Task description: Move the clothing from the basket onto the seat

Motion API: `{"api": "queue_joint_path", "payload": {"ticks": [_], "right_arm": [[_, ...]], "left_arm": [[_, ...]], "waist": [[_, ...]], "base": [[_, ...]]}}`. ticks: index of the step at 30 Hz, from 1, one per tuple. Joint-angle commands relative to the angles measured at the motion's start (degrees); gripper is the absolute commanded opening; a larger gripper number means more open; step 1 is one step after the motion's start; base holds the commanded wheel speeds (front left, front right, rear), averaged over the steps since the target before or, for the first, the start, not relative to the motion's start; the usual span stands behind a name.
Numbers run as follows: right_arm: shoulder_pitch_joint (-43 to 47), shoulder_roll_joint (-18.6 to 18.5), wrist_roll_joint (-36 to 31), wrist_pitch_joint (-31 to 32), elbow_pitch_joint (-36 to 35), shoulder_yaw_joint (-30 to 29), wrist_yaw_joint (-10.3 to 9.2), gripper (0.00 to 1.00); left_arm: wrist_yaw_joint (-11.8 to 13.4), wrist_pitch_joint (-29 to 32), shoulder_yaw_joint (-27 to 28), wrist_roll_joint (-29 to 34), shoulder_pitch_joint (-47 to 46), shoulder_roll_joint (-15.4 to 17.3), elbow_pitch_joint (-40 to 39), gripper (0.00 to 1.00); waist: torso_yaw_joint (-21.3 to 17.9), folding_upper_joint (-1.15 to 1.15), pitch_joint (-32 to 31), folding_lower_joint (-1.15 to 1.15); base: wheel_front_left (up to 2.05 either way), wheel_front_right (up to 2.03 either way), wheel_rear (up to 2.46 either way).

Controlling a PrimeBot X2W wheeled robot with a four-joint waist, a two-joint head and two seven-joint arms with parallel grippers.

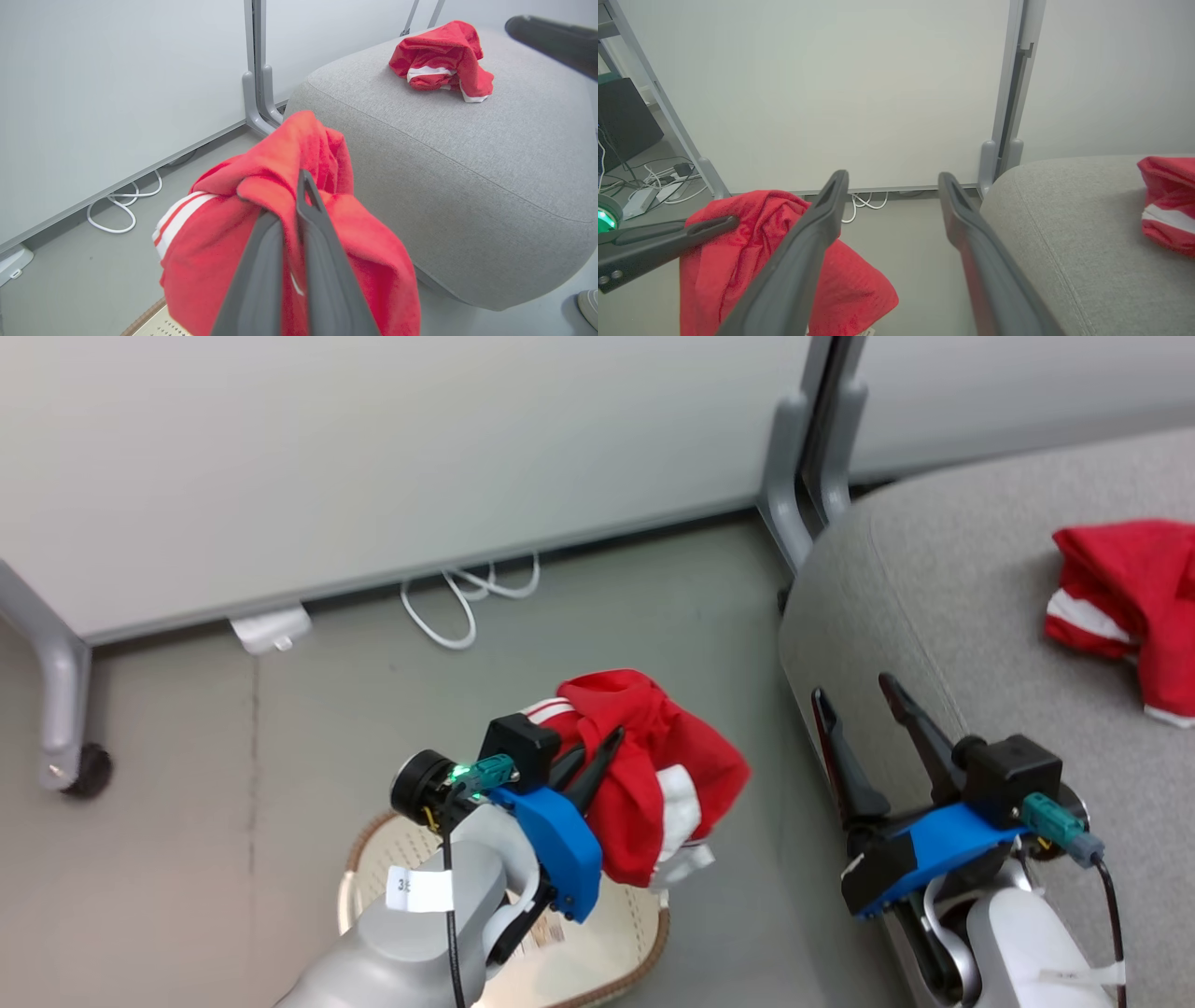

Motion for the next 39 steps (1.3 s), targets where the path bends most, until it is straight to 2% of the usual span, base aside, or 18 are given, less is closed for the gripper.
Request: {"api": "queue_joint_path", "payload": {"ticks": [1,10,18,24,39], "right_arm": [[1.57,-0.07,-0.18,0.39,-0.43,-0.02,0.02,1.0],[5.4,-0.07,1.19,2.31,-2.2,1.37,0.02,1.0],[6.44,-0.07,1.24,3.17,-2.91,2.52,0.02,1.0],[6.75,-0.07,1.36,3.62,-3.41,3.33,0.03,1.0],[7.5,-0.08,5.38,8.08,-4.28,13.58,0.03,1.0]], "left_arm": [[-0.1,-0.29,-0.37,-0.53,-0.46,-0.22,-0.64,0.0],[-0.1,-0.3,-2.57,-2.33,-4.74,-1.46,-3.79,0.0],[-0.1,-0.3,-2.8,-3.22,-8.16,-1.96,-4.98,0.0],[-0.1,-0.3,-2.88,-2.71,-7.1,-2.02,-4.83,0.0],[-0.1,-0.31,-2.65,-2.49,-7.12,-2.1,-4.42,0.0]], "waist": [[2.62,-0.01,-4.68,0.03],[3.64,-0.01,-9.08,0.03],[3.57,-0.01,-10.32,0.03],[3.21,-0.01,-10.12,0.03],[2.98,-0.01,-9.16,0.03]], "base": [[0.0,0.0,0.0],[0.0,0.0,0.0],[0.0,0.0,0.0],[0.0,0.0,0.0],[0.0,0.0,0.0]]}}
